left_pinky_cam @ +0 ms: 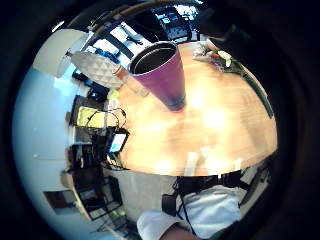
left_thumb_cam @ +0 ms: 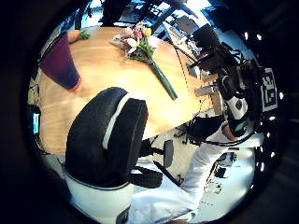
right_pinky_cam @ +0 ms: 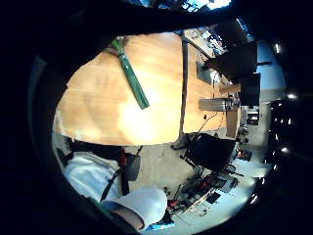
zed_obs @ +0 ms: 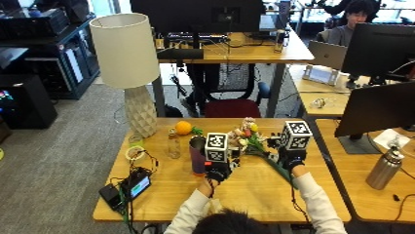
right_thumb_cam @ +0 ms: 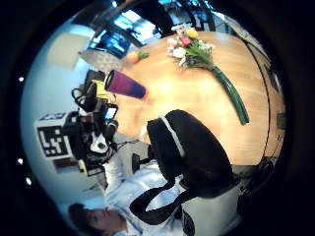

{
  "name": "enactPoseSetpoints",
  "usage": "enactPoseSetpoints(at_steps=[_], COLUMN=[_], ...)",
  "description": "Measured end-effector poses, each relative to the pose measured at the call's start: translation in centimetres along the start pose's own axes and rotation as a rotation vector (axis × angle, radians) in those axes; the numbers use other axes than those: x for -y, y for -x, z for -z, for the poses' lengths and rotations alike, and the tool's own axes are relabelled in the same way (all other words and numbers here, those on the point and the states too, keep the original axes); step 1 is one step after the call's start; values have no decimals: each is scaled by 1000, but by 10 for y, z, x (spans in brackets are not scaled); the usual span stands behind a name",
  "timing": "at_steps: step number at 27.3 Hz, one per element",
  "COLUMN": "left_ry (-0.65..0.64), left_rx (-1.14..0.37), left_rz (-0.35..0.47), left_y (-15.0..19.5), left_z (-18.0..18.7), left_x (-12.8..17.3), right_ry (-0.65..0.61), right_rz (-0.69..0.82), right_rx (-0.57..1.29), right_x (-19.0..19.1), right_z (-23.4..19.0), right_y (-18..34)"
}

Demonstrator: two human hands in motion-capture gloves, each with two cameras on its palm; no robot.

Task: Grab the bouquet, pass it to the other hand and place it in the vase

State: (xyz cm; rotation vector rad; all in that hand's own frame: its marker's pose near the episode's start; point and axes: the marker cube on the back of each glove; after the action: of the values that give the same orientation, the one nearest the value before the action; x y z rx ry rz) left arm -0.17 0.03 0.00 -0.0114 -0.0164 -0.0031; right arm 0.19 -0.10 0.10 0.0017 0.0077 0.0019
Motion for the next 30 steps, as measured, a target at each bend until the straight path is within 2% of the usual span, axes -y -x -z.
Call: enactPoseSetpoints(at_steps=[9,17,25,30], left_ry=[-12,4,6,22], left_rx=[39,34,23,13], left_rz=[19,24,23,18], left_y=[5,12,16,20], left_z=[-5,-2,-1,-9], left_x=[9,3,0,4], right_ry=[-11,-12,-18,36], right_rz=[1,-39,-192,-337], right_rx=[-17,-24,-29,1], right_x=[1,3,46,72], right_z=[3,10,-15,-62], right_y=[-1,2,-41,-84])
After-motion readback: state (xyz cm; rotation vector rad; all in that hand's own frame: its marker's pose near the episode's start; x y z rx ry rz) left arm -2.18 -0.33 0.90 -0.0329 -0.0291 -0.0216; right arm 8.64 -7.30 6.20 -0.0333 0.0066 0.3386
